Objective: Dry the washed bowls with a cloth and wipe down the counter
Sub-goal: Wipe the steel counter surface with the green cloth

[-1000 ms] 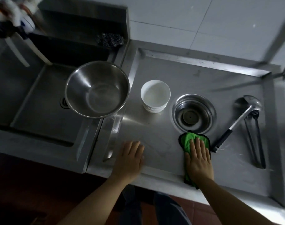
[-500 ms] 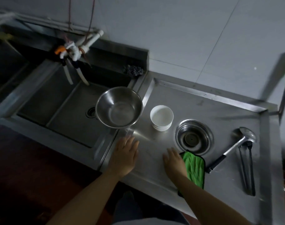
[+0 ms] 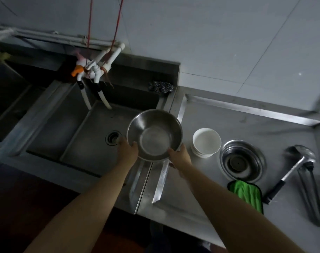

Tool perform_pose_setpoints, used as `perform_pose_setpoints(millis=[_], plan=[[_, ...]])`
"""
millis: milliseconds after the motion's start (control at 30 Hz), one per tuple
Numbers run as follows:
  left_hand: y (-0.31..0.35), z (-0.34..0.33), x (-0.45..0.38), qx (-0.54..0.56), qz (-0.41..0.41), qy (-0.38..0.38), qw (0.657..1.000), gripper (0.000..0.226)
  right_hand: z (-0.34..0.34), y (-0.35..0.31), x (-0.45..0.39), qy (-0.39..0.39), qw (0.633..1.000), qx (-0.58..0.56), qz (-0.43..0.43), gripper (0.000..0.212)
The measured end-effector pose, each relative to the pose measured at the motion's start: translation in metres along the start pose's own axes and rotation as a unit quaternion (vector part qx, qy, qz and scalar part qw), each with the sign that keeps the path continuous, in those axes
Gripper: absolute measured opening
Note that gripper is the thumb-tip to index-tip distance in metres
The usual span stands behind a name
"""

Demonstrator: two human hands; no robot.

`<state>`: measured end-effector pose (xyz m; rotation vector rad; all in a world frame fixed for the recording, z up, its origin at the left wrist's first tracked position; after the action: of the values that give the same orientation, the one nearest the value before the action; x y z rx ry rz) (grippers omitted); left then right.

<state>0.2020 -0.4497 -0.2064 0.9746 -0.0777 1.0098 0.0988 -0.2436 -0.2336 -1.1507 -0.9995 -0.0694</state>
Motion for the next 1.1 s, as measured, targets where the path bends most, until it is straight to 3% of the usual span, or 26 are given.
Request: perform_pose_setpoints(millis=[100, 167, 400, 567, 700, 833, 1100], plan=[[-0.017, -0.003, -0.018, 0.075, 0.013, -0.071, 0.995, 0.043, -0.01, -0.007, 0.007, -0.002, 0.99, -0.143, -0.013, 0.04], [-0.03, -0.005, -0.027, 0.125, 0.007, -0.093, 0.988, 0.048, -0.012, -0.007, 0.008, 0.0, 0.979, -0.204, -0.015, 0.039], [-0.056, -0.012, 0.025, 0.217, 0.033, -0.103, 0.97, 0.048, -0.001, 0.021, 0.052, 0.009, 0.978, -0.206, -0.035, 0.048], [-0.066, -0.02, 0.078, 0.142, 0.025, -0.077, 0.987, 0.015, 0.024, 0.05, 0.091, 0.014, 0.987, -0.155, -0.049, 0.037], [-0.055, -0.046, 0.113, 0.052, 0.003, -0.116, 0.992, 0.023, 0.056, 0.078, 0.113, 0.006, 0.992, -0.117, -0.055, 0.031], [-0.055, -0.084, 0.135, -0.01, 0.02, -0.13, 0.991, 0.026, 0.092, 0.113, 0.121, 0.033, 0.989, -0.129, -0.064, 0.041], [-0.057, -0.132, 0.151, -0.024, 0.031, -0.111, 0.993, 0.023, 0.129, 0.153, 0.114, 0.022, 0.987, -0.142, -0.078, 0.047]])
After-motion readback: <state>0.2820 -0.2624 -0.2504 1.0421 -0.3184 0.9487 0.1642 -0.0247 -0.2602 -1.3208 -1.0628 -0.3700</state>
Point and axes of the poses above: each hand's wrist, its own x-axis away from the middle knuckle, its own z-axis out of the back of the hand, y = z × x, the point moved 5 cm from there along -x, towards the middle knuckle, and after that the axes turned 10 degrees about -y, right-handed, at the moved point
